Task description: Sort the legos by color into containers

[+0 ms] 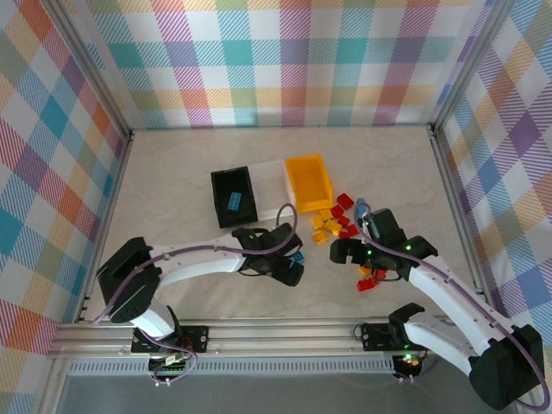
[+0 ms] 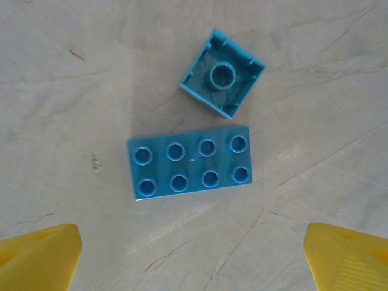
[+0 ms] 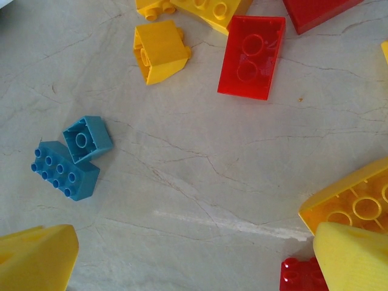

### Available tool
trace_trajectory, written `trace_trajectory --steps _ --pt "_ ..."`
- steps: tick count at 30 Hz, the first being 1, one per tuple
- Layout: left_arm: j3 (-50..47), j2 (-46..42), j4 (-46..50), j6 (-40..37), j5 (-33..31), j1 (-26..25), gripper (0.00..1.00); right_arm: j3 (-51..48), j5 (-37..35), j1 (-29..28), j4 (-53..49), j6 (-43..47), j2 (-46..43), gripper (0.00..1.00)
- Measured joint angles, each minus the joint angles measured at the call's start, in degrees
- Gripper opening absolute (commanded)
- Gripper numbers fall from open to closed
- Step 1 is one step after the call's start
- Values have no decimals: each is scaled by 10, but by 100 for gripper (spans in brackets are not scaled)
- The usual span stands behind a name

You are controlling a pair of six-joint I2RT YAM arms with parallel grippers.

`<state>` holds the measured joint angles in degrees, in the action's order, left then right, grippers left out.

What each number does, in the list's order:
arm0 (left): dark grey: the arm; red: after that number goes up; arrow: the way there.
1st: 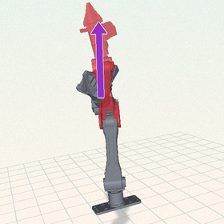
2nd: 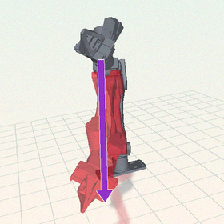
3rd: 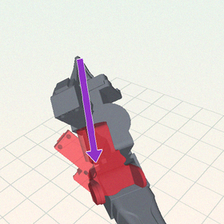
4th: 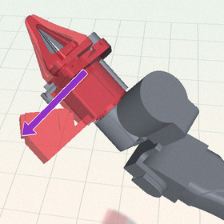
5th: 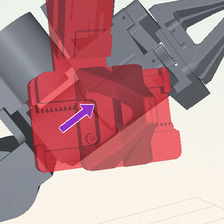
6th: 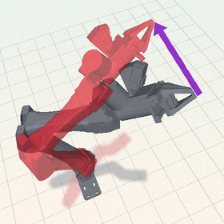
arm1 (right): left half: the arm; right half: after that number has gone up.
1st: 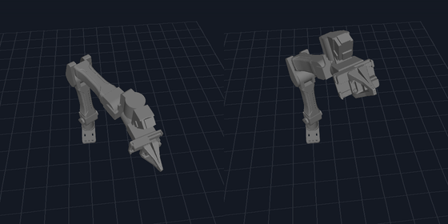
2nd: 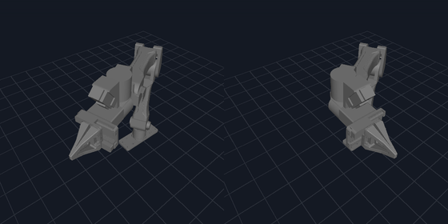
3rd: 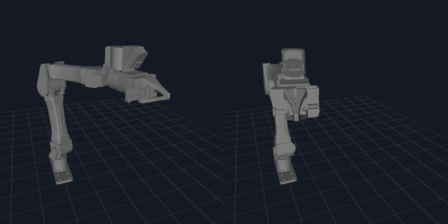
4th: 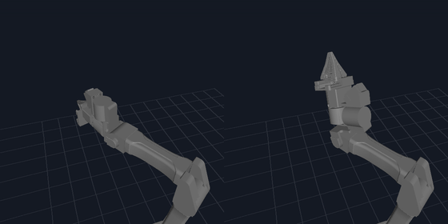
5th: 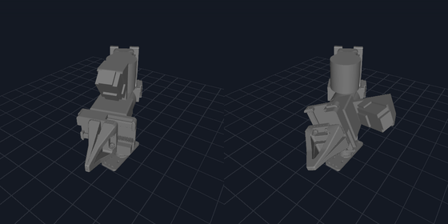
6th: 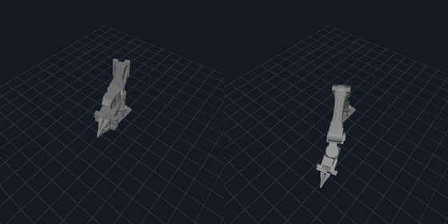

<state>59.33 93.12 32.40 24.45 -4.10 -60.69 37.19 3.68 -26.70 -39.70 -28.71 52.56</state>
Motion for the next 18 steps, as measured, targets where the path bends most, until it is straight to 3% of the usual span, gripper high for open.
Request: trace_trajectory --steps 14,18 --pt "64 103 3 5 -12 -3 90 0 10 1 2 0 -15 100" --pt "65 117 5 4 -18 -3 85 0 15 1 10 0 -15 100"
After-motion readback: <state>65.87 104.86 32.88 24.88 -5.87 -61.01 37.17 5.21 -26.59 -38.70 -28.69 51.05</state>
